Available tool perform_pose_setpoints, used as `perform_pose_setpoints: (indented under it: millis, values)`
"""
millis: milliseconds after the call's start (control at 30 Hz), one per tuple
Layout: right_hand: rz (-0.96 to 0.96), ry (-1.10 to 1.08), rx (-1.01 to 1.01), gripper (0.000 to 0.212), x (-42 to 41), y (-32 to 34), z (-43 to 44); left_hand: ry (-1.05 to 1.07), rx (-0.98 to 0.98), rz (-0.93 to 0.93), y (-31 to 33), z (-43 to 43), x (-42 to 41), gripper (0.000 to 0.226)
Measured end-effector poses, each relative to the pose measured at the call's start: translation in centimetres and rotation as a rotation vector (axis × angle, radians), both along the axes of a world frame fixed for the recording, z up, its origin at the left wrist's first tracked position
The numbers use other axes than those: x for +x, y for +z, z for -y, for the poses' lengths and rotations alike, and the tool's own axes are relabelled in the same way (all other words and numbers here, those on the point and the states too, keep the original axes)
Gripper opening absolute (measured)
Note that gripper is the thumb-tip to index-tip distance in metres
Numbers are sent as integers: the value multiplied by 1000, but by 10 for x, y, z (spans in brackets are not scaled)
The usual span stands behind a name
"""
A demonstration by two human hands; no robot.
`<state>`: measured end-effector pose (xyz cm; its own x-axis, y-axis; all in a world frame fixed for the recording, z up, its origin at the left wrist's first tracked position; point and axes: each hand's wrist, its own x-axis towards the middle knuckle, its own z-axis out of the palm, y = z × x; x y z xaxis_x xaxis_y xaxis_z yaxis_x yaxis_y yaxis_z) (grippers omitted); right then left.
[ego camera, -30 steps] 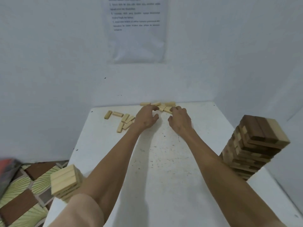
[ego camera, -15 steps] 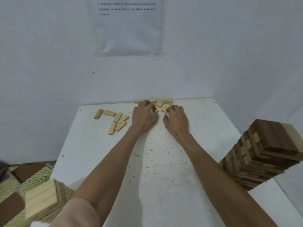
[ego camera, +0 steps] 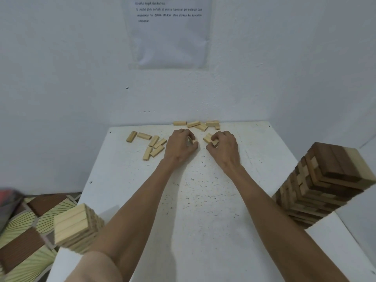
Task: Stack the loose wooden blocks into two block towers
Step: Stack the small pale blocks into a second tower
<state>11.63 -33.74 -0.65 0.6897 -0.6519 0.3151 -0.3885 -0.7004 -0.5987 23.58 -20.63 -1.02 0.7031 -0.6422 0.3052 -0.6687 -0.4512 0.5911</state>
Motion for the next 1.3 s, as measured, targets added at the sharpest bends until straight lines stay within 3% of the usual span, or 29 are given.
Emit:
perform_pose_setpoints:
  millis: [400, 633, 1000, 1300]
  values:
    - [26, 202, 31, 19, -120, -4, -82, -69, -25, -40, -5, -110, -122, 13]
    - [-22, 398, -5, 23, -181, -13, -122, -103, -20, 61, -12, -173, -184, 16]
    - [-97, 551, -40, 39, -192, -14, -135, -34, 4, 63, -19, -193, -195, 17]
    - [-49, 617, 158, 59, -194, -15, -133, -51, -10, -53, -13, -193, -199, 45]
